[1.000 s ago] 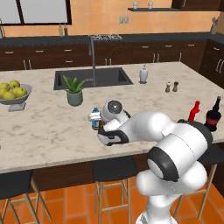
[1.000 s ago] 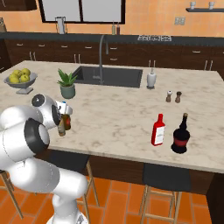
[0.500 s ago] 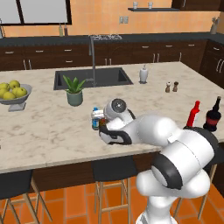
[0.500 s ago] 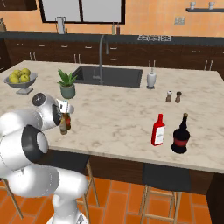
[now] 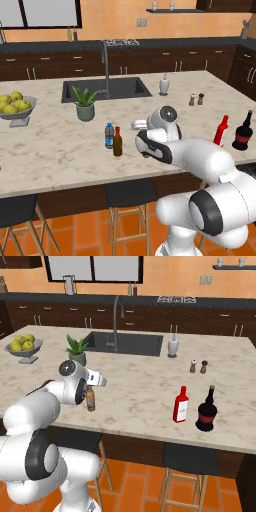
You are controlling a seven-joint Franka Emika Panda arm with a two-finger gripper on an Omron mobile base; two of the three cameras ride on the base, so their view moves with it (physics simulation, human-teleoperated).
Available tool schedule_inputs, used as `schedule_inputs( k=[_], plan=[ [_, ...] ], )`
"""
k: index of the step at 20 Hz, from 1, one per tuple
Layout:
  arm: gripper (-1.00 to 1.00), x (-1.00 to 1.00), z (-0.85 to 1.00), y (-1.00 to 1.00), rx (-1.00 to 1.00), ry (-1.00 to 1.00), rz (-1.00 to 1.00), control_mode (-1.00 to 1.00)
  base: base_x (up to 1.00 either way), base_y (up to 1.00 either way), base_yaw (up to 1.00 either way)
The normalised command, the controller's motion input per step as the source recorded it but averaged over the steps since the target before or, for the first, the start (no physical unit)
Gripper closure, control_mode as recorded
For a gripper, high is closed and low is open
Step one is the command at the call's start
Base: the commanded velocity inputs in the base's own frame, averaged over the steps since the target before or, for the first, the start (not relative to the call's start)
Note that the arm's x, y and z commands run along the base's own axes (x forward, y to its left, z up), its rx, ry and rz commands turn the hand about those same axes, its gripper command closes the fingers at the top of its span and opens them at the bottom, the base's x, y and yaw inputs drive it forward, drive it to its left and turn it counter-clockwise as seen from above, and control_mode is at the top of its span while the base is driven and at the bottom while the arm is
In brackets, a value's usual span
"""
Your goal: Move the plastic bottles in the middle to the plastics group, and the glass bottles in the middle to the glass group.
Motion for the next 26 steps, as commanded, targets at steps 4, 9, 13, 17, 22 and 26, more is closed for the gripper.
schedule_inputs(
  k=[4, 9, 13, 17, 22, 26],
  plan=[
    [1.0, 0.0, 0.03, -1.0, -0.01, 0.01, -0.09, -1.0, 0.0, 0.0, 0.0],
    [1.0, -0.02, 0.0, -1.0, -0.01, 0.04, -0.1, -1.0, 0.0, 0.0, 0.0],
    [1.0, -0.14, 0.0, -0.99, 0.0, 0.08, -0.11, -1.0, 0.0, 0.0, 0.0],
    [1.0, -0.24, 0.0, -0.99, 0.0, 0.02, -0.05, -1.0, 0.0, 0.0, 0.0],
    [1.0, -0.27, 0.0, -0.99, 0.0, 0.0, -0.01, -1.0, 0.0, 0.0, 0.0],
    [1.0, -0.17, 0.0, -0.92, 0.0, 0.0, 0.0, -1.0, 0.0, 0.0, 0.0]
  ],
)
